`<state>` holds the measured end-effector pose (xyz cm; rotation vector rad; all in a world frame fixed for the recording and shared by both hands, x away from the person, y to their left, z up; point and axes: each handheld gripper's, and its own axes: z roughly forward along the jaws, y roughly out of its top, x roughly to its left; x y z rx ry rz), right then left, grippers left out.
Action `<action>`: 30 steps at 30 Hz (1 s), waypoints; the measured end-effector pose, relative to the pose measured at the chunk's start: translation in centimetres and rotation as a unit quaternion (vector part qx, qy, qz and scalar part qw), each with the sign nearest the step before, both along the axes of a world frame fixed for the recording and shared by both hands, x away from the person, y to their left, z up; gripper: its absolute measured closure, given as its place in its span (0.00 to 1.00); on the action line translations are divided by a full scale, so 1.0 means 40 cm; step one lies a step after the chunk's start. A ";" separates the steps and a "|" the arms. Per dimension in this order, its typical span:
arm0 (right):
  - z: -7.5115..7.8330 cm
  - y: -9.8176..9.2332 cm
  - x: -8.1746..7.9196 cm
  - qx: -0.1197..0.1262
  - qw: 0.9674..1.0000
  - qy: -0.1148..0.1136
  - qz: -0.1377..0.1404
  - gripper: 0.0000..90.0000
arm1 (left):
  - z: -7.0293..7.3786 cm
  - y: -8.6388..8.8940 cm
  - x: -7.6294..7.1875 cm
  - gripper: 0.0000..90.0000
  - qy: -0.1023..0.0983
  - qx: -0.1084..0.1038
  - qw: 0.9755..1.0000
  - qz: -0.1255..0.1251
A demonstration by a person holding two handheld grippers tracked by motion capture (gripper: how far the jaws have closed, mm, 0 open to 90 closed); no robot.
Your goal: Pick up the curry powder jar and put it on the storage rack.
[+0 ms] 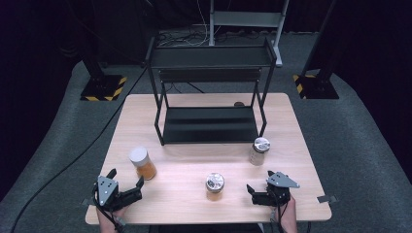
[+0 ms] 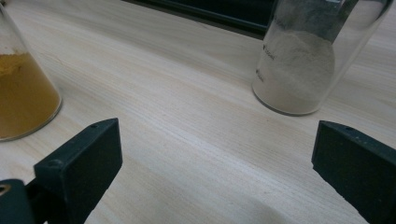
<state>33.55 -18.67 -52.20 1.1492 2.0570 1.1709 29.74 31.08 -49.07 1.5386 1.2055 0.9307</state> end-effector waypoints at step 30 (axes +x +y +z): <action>-0.001 0.008 0.004 -0.018 1.000 0.008 0.006 0.01 | 0.009 -0.028 0.098 0.00 0.002 0.006 1.000 -0.010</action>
